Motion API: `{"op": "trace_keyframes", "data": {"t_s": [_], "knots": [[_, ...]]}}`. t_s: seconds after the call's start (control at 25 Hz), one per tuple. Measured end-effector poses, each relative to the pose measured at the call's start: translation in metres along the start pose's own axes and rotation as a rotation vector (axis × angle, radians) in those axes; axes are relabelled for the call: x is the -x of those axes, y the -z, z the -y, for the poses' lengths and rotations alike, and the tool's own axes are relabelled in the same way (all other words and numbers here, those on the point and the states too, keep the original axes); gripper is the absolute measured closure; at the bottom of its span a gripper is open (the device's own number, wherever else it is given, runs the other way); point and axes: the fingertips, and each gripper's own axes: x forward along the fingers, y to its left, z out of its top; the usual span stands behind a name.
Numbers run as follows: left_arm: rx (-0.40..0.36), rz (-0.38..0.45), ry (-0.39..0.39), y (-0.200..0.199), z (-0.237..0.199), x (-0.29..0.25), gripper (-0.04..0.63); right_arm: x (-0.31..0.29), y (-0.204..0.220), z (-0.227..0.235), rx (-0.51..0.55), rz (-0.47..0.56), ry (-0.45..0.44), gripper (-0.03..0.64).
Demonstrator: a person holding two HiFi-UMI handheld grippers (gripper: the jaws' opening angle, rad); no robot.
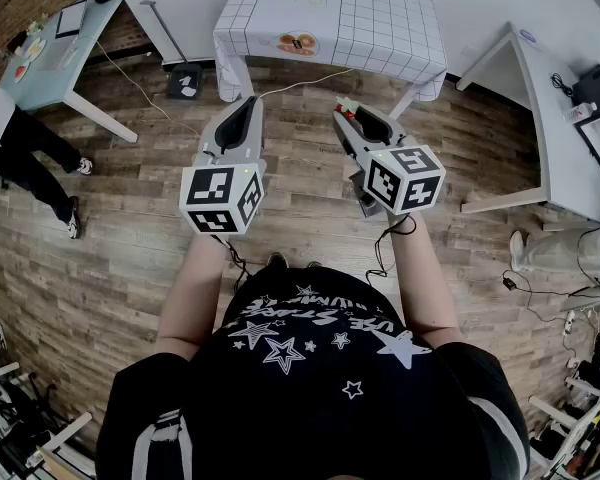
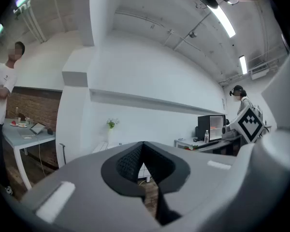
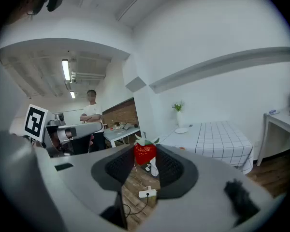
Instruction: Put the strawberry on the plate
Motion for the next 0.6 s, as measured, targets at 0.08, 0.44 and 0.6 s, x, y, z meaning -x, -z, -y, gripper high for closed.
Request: {"op": "trace_keyframes", "data": {"t_s": [0.08,0.44,0.6], "knots": [[-0.004,0.001,0.006,-0.001,0.003,0.001,0.587,0.003,-0.001,-0.002,0.006,0.001,0.001,0.472],[-0.023,-0.007,0.025,0.002,0.009,0.008,0.588,0.008,0.001,-0.011,0.019,-0.002,0.005,0.472],[-0.024,-0.011,0.03,0.005,0.004,0.015,0.588,0.006,0.002,-0.02,0.017,-0.003,0.006,0.472]]}}
